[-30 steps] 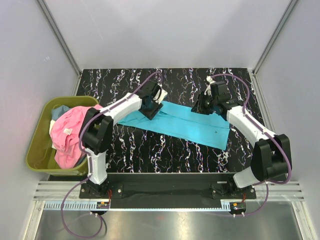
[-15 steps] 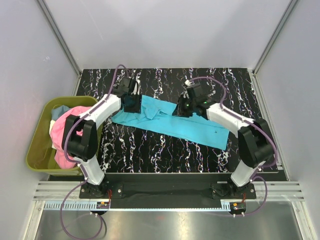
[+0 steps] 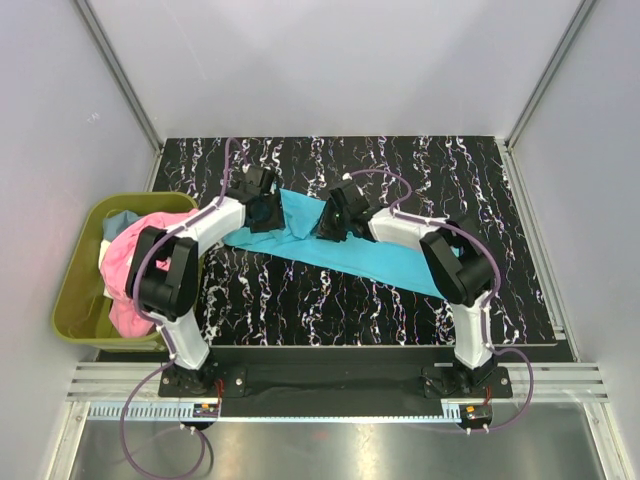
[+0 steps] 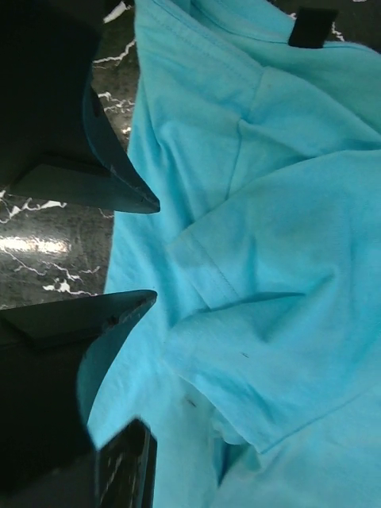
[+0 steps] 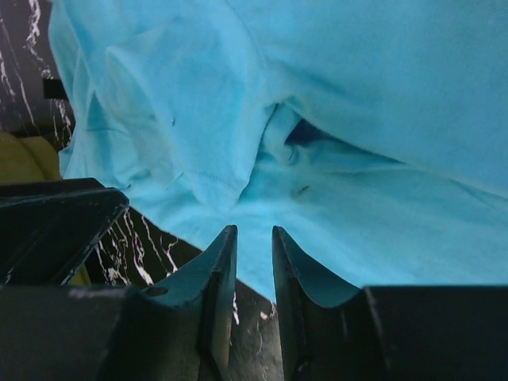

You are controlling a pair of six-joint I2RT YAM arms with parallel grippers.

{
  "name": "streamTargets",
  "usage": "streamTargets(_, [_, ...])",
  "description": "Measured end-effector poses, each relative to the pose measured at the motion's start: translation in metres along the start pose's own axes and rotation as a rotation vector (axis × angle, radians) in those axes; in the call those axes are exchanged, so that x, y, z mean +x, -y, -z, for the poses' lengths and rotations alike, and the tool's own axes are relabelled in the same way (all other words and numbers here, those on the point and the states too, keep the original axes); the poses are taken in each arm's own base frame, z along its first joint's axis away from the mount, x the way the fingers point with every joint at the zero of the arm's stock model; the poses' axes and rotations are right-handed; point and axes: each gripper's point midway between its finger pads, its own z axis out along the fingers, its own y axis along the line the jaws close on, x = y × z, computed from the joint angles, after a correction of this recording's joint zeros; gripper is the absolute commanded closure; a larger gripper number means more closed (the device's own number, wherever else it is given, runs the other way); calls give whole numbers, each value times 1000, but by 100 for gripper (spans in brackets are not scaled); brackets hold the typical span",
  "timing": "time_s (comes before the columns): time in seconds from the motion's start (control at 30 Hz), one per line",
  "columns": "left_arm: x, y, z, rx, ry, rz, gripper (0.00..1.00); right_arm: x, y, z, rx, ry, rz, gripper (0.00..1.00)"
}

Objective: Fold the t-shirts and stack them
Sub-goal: Fold the tshirt

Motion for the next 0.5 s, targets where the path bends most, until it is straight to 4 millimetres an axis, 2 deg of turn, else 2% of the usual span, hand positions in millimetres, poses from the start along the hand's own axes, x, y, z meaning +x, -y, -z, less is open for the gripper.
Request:
streamTargets(0.1, [-4, -1, -9, 2, 10, 18, 51, 3, 3, -13, 7, -5, -30, 67])
streamTargets(0.27, [7, -7, -26, -24, -29, 32, 52, -2, -2, -21, -6, 11, -63, 67])
streamTargets(0.5, [7, -8, -30, -30, -19, 55, 52, -5, -12, -32, -24, 18, -89, 67])
